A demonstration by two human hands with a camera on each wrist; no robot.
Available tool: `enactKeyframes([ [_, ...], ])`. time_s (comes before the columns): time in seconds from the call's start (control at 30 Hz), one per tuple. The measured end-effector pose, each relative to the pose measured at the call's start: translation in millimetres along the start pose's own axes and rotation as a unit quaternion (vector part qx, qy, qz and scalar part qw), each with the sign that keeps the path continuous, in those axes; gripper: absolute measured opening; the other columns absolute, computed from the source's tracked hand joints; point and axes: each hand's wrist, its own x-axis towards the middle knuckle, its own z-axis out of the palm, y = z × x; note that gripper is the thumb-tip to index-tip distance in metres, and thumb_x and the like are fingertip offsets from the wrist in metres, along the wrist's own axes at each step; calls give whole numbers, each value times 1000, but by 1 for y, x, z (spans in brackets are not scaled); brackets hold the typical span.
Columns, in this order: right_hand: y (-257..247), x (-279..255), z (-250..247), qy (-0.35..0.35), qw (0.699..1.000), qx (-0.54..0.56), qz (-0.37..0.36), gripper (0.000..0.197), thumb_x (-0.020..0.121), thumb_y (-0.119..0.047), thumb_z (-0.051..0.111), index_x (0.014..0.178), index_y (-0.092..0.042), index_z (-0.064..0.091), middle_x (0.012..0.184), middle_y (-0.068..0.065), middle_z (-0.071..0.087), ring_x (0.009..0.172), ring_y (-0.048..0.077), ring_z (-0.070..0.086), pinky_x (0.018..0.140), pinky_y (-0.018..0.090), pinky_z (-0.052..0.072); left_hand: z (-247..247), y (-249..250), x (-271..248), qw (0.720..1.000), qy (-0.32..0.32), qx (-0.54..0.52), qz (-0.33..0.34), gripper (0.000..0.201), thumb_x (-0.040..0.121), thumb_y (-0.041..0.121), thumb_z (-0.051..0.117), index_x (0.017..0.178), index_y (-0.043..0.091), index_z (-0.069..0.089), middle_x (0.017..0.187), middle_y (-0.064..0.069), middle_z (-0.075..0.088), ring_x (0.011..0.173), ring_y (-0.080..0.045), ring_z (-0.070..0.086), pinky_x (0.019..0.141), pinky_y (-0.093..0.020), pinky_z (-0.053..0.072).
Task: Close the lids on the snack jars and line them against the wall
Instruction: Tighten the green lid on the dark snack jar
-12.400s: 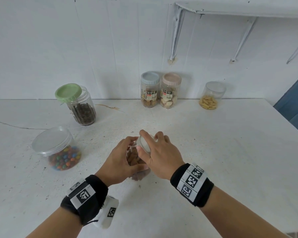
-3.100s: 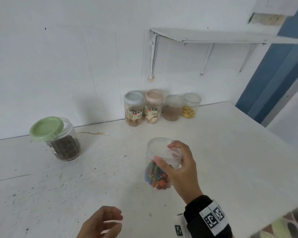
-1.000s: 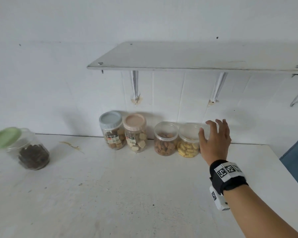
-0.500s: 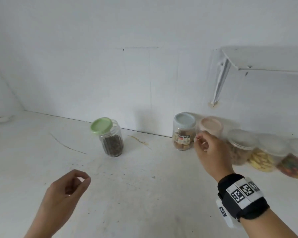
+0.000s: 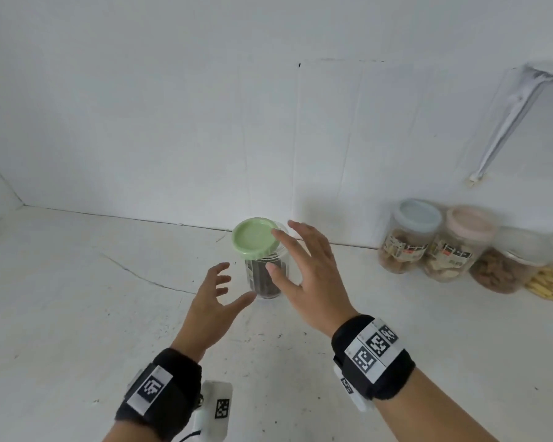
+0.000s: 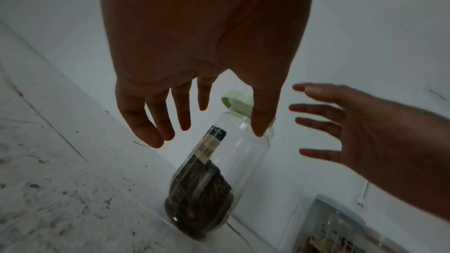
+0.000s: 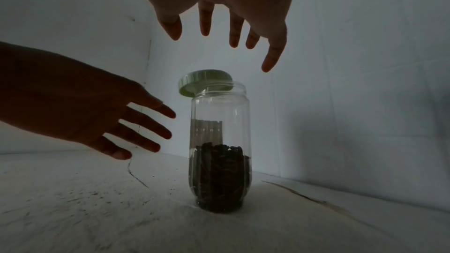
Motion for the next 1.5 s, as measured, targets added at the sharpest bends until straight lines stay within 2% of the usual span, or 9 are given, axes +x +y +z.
enactKeyframes([
  [0.2,-8,37,35,-47,997,-52,-13,60,94,-62,48,150,-40,45,168,-6,26,158,15,2,121,48,24,2,-4,52,997,-43,-28,54,90,82,32,87,153,37,32,143,14,50,134,-11,49,115,-35,41],
  [0.3,-9,48,47,-53,996,-66,13,61,90,-68,51,144,-40,53,167,-4,27,158,18,3,119,48,24,9,-9,71,993,-52,-61,89,85,80,18,86,147,39,38,134,25,59,132,-9,55,110,-44,50],
  [0.43,-6,54,53,-46,996,-32,72,51,88,-62,66,129,-32,68,162,-4,34,150,18,27,120,45,29,19,-13,84,989,-91,-63,96,75,83,8,80,132,51,44,117,28,64,115,0,62,92,-28,52],
  [0.6,-5,52,42,24,988,86,125,48,86,-61,65,124,-32,66,138,-6,47,127,14,50,105,33,47,21,-10,85,986,-121,-73,93,83,75,23,91,139,36,40,129,17,60,118,-1,59,85,-16,49],
  [0.73,-5,40,27,34,988,93,122,56,88,-66,52,131,-31,61,133,-4,45,122,14,50,98,26,49,16,-11,72,985,-123,-72,98,92,63,31,98,136,38,43,127,15,62,114,-4,62,88,-22,53],
  [0.9,-14,1,21,-38,992,75,98,48,93,-60,49,134,-36,56,139,-7,40,131,16,43,106,42,47,10,-20,37,982,-145,-65,100,95,62,35,99,137,44,41,129,13,64,117,-10,64,97,-34,55],
  [1.27,-56,-59,-6,-91,993,11,70,58,92,-58,49,148,-42,46,153,-5,39,138,17,37,114,47,38,7,-39,-44,975,-172,-53,132,100,66,37,97,142,43,32,135,12,61,120,-7,62,101,-36,54],
  [1.4,-63,-70,-9,-109,993,-16,41,57,90,-53,54,145,-40,52,144,-3,45,130,20,44,110,49,40,11,-39,-58,972,-180,-66,136,101,64,46,90,143,39,28,133,17,58,126,-7,58,101,-19,49],
  [1.5,-70,-67,-14,-150,987,-37,42,59,86,-54,49,143,-40,51,135,1,42,124,22,45,106,49,42,16,-30,-63,967,-191,-88,144,103,66,26,93,141,38,24,130,13,53,120,2,58,91,-7,51],
])
